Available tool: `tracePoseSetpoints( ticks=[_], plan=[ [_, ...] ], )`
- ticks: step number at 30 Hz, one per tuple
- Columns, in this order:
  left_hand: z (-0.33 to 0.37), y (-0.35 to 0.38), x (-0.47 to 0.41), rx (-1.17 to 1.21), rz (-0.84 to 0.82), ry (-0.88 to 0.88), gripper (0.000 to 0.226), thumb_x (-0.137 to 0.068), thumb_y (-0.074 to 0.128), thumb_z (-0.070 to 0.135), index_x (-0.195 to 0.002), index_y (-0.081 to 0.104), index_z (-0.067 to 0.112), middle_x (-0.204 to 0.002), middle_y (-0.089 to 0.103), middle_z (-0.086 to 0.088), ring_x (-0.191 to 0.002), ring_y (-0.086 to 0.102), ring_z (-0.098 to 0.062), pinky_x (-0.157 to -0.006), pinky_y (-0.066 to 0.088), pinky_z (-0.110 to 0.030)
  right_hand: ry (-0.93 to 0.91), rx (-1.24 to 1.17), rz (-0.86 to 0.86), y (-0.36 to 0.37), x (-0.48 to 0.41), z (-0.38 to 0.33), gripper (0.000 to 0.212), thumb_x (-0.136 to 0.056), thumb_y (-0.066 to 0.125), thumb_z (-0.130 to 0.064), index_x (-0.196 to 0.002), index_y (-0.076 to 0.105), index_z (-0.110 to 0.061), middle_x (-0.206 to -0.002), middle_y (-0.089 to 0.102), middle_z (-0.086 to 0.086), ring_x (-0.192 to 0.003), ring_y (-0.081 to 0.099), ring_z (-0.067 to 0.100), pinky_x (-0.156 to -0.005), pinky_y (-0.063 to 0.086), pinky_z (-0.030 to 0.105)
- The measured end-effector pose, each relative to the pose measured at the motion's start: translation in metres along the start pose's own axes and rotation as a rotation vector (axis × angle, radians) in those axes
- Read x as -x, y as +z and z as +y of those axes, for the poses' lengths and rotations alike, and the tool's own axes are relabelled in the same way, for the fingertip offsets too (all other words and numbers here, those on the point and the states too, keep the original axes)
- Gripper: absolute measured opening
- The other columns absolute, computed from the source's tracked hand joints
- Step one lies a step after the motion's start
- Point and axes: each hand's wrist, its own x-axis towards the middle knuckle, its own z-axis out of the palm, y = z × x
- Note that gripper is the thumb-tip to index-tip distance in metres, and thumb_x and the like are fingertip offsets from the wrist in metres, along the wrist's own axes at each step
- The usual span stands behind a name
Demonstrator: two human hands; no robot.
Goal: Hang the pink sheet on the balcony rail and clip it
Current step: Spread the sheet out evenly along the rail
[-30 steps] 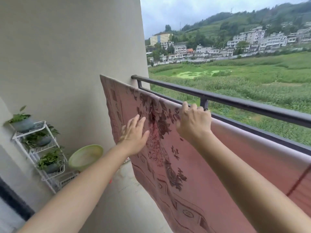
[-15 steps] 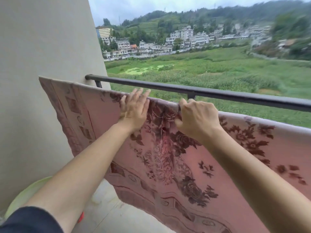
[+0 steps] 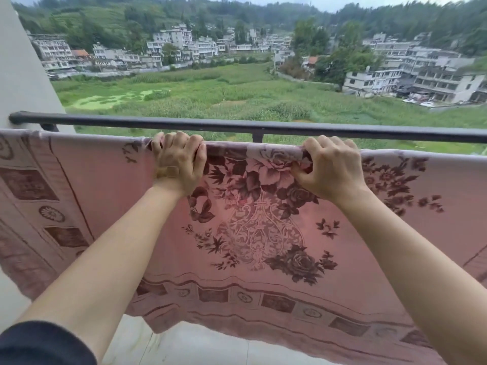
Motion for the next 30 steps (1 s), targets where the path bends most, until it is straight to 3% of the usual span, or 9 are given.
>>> tracePoseSetpoints(
  ticks=[6, 10, 13, 16, 20, 25, 28, 30],
  plan=[
    [-0.015, 0.001, 0.001, -0.11, -0.023, -0.011, 0.056, -0.097, 0.023, 0.057, -0.107, 0.058, 0.014, -0.096, 0.058, -0.013, -0.094, 0.049, -0.032, -0.101, 0.028, -0.051, -0.022, 0.008, -0.024, 0.002, 0.013, 0.0, 0.062, -0.085, 0.049, -0.068, -0.122, 0.053, -0.018, -0.103, 0.059, 0.009, -0.096, 0.055, 0.031, -0.092, 0.039, 0.047],
    [-0.037, -0.009, 0.004, -0.176, -0.166, -0.098, 0.075, -0.085, 0.022, 0.077, -0.129, 0.05, 0.024, -0.118, 0.051, -0.014, -0.124, 0.04, -0.035, -0.112, 0.016, -0.061, 0.039, -0.013, 0.034, 0.006, 0.01, -0.002, 0.066, -0.092, 0.03, -0.073, -0.112, 0.056, -0.016, -0.1, 0.06, 0.012, -0.092, 0.054, 0.031, -0.088, 0.036, 0.045],
    [-0.046, -0.016, 0.01, -0.226, -0.276, -0.131, 0.087, -0.076, 0.025, 0.085, -0.141, 0.034, 0.028, -0.139, 0.04, -0.009, -0.139, 0.026, -0.032, -0.113, 0.006, -0.065, 0.059, -0.02, 0.082, 0.011, 0.01, -0.003, 0.065, -0.095, 0.03, -0.07, -0.106, 0.057, -0.012, -0.096, 0.06, 0.015, -0.089, 0.054, 0.033, -0.086, 0.037, 0.046],
    [-0.044, -0.02, 0.01, -0.229, -0.336, -0.152, 0.097, -0.069, 0.026, 0.092, -0.145, 0.024, 0.031, -0.148, 0.03, -0.009, -0.144, 0.016, -0.033, -0.114, 0.002, -0.065, 0.1, -0.024, 0.091, 0.013, 0.009, -0.006, 0.064, -0.094, 0.033, -0.068, -0.103, 0.057, -0.01, -0.095, 0.059, 0.017, -0.09, 0.053, 0.034, -0.086, 0.036, 0.046],
    [-0.043, -0.019, 0.011, -0.193, -0.316, -0.162, 0.09, -0.073, 0.03, 0.089, -0.146, 0.023, 0.037, -0.149, 0.027, -0.016, -0.144, 0.015, -0.033, -0.114, -0.002, -0.062, 0.202, -0.013, 0.079, 0.01, 0.006, -0.016, 0.061, -0.087, 0.038, -0.063, -0.099, 0.06, -0.008, -0.093, 0.059, 0.018, -0.091, 0.052, 0.033, -0.091, 0.034, 0.046],
    [-0.092, -0.032, 0.013, -0.076, -0.188, 0.041, 0.07, -0.094, 0.016, 0.064, -0.144, 0.038, 0.021, -0.139, 0.049, -0.004, -0.129, 0.04, -0.024, -0.107, 0.021, -0.053, 0.321, 0.011, 0.065, 0.011, -0.001, -0.057, 0.05, -0.087, 0.037, -0.047, -0.1, 0.062, -0.005, -0.099, 0.061, 0.021, -0.098, 0.051, 0.036, -0.106, 0.028, 0.055],
    [-0.132, -0.039, 0.015, -0.082, -0.218, 0.143, 0.06, -0.097, 0.018, 0.058, -0.144, 0.039, 0.027, -0.144, 0.043, -0.011, -0.134, 0.036, -0.028, -0.109, 0.021, -0.051, 0.357, 0.0, 0.064, 0.016, -0.012, -0.105, 0.048, -0.093, 0.035, -0.045, -0.105, 0.062, -0.006, -0.108, 0.061, 0.022, -0.107, 0.051, 0.039, -0.113, 0.02, 0.061],
    [-0.171, -0.041, 0.019, -0.078, -0.227, 0.088, 0.054, -0.098, 0.021, 0.056, -0.146, 0.035, 0.033, -0.147, 0.04, -0.014, -0.139, 0.031, -0.031, -0.113, 0.015, -0.052, 0.35, -0.012, 0.047, 0.021, -0.023, -0.147, 0.053, -0.096, 0.032, -0.05, -0.111, 0.062, -0.009, -0.113, 0.061, 0.021, -0.113, 0.05, 0.039, -0.115, 0.016, 0.062]
  ],
)
